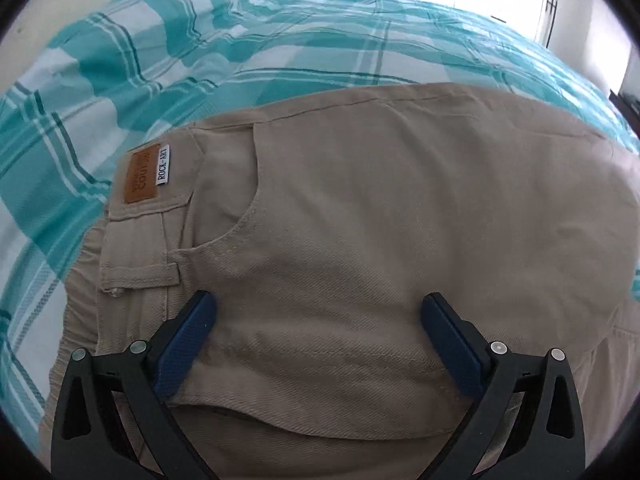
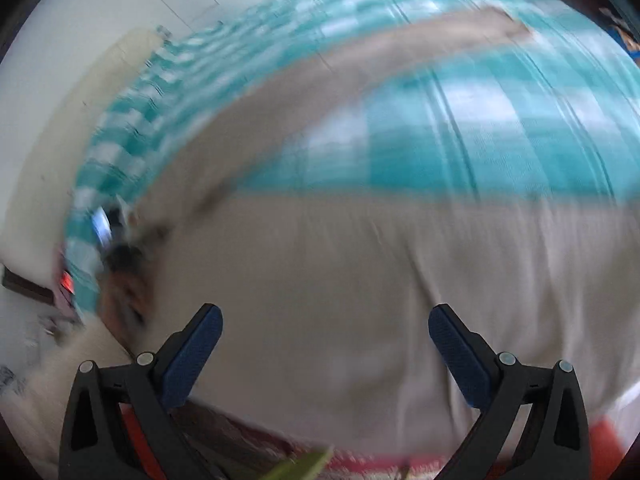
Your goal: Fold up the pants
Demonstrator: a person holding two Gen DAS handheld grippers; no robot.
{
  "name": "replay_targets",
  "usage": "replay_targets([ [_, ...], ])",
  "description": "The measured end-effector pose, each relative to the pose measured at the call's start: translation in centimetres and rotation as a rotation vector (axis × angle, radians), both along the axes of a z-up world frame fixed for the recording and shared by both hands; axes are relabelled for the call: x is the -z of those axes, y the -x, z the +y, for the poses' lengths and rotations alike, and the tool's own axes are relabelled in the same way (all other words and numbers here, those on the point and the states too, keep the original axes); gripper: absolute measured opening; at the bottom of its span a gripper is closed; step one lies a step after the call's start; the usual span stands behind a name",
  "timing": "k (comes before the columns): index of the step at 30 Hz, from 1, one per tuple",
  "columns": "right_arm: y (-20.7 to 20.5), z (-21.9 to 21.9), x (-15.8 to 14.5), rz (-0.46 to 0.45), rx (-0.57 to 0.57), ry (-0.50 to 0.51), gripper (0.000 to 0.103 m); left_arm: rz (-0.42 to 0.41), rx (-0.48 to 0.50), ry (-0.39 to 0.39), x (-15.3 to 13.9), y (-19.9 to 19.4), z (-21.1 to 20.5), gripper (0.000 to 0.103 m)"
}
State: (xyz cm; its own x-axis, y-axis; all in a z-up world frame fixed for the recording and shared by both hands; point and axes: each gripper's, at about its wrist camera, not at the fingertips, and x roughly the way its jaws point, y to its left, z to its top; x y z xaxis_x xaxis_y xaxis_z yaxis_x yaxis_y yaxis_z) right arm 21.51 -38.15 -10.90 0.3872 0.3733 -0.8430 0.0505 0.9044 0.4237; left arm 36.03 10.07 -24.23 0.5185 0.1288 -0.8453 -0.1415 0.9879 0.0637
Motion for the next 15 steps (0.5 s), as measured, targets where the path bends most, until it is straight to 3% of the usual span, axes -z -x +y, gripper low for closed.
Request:
replay_targets([
  [3, -8.3, 2.1, -2.4, -0.11, -0.102, 0.04, 0.102, -0.009, 0.0, 0.011, 0.0, 0.3, 0.2, 0.102],
  [6, -16.6, 6.0, -2.2, -0.244, -0.248, 0.079, 0.102, -0.026, -0.001, 0.003, 0.0, 0.7, 0.1, 0.102],
  [8, -21.5, 8.5, 0.3, -0.25, -0.324, 0.03, 0.102, -0.038, -0.003, -0.001, 0.1, 0.9, 0.2, 0.102],
  [12, -27.4, 10.1, 6.4, -0.183, -0.422, 0.026, 0.101, -0.045, -0.003, -0.001, 0.2, 0.5, -0.2, 0.102],
  [15, -31.2, 5.6, 9.4, -0.203, -0.381, 0.167, 0.1, -0.054, -0.005, 0.001, 0.3, 0.5, -0.2, 0.102],
])
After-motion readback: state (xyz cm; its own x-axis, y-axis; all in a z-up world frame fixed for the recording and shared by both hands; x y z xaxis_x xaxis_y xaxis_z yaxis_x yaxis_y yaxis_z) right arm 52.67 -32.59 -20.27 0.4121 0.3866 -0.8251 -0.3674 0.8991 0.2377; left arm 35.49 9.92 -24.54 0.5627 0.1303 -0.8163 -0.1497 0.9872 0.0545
